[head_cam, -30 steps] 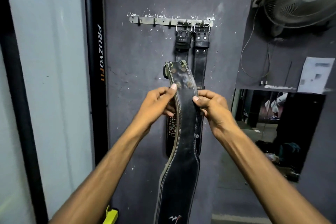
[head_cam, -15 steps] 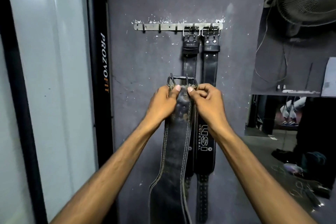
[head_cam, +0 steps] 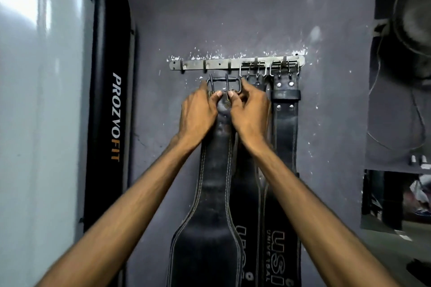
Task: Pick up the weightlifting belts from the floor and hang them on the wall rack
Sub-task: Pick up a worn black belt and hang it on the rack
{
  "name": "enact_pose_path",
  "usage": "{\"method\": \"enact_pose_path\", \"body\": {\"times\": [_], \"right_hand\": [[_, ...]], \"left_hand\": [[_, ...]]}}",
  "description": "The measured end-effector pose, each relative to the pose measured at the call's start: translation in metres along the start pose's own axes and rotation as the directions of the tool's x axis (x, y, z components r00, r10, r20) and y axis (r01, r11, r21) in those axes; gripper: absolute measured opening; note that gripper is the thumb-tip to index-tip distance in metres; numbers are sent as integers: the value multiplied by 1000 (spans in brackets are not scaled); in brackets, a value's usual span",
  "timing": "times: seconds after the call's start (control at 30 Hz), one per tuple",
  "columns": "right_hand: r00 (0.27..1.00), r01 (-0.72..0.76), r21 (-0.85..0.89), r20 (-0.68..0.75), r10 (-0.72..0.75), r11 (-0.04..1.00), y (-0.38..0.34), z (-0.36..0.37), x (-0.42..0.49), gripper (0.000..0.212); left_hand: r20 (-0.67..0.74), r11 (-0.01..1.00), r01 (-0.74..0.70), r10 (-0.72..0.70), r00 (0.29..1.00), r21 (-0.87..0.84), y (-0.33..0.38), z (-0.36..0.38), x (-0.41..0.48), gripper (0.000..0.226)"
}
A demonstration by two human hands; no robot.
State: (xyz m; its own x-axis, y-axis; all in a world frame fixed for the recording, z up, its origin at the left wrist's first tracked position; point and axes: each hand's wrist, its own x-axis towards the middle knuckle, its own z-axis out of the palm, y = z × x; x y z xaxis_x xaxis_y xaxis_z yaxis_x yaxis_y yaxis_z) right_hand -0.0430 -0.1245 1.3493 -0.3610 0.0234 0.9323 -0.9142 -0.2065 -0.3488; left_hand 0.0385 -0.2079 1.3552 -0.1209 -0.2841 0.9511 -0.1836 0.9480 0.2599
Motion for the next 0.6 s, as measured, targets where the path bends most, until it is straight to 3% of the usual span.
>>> {"method": "enact_pose_path", "body": {"times": [0.33,0.47,0.6], "right_hand": [[989,129,-272,106,-103,954,60,62,141,10],[974,207,-430,174,-144,879,69,70,148,16],[952,300,-545,221,-211,783,81,72,131,23]], "left_hand": [[112,996,31,-40,993,79,-27,82,153,34],[100,986,12,-29,995,167,-43,103,156,36],[48,991,-24,18,999,131,-57,119,138,41]]}}
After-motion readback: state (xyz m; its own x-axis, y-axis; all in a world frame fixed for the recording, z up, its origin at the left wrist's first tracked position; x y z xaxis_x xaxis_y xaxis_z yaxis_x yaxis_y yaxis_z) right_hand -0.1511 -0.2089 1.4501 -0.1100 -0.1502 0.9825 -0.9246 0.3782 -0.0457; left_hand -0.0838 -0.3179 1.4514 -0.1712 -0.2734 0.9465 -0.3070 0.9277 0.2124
